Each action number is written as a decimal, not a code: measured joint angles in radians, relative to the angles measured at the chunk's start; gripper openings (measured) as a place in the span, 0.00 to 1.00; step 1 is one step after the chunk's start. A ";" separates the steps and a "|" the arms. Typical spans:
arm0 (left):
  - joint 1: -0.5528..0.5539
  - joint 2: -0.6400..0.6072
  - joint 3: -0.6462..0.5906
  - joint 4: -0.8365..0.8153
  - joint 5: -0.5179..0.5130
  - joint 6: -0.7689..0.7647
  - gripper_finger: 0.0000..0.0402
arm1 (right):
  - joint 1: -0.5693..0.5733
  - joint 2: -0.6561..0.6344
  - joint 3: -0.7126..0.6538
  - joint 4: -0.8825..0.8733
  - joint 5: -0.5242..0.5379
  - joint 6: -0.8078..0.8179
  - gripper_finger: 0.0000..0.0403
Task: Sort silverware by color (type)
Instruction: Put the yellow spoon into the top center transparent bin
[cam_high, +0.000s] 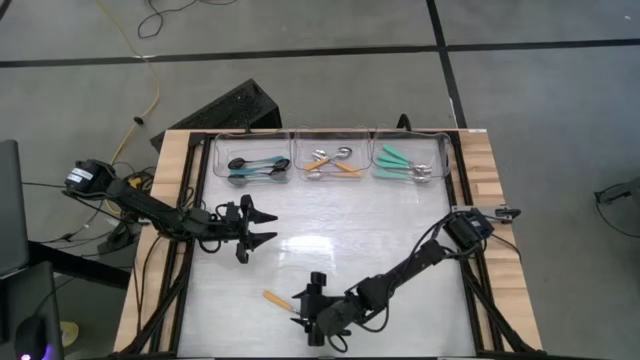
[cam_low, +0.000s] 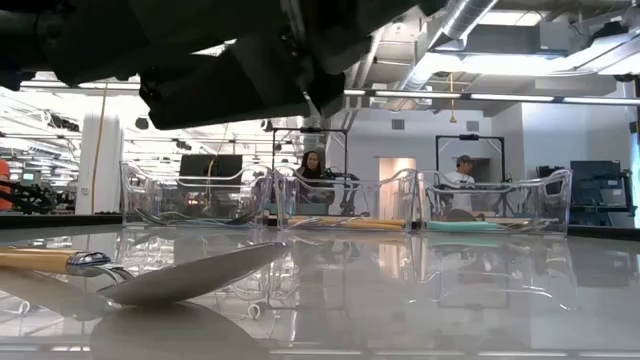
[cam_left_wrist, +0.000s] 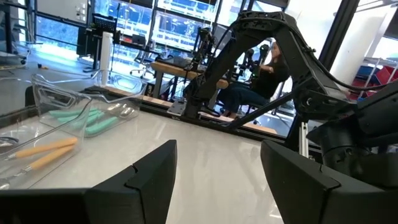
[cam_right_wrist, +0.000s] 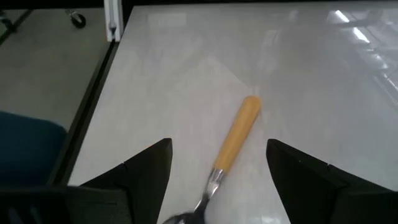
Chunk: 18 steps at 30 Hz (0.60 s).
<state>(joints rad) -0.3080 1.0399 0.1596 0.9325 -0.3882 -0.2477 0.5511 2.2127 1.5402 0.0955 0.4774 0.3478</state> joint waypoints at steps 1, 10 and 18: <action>0.000 0.000 0.000 0.000 0.000 0.000 0.54 | -0.003 0.000 0.000 0.003 0.002 -0.007 0.72; 0.000 0.000 0.000 0.000 0.000 -0.002 0.54 | -0.008 0.000 0.000 0.018 0.026 -0.018 0.72; 0.000 0.000 0.000 0.000 -0.003 -0.002 0.54 | -0.002 0.055 0.027 0.050 0.025 -0.039 0.72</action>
<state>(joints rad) -0.3080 1.0397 0.1597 0.9324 -0.3914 -0.2497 0.5495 2.2678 1.5673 0.1459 0.5027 0.3091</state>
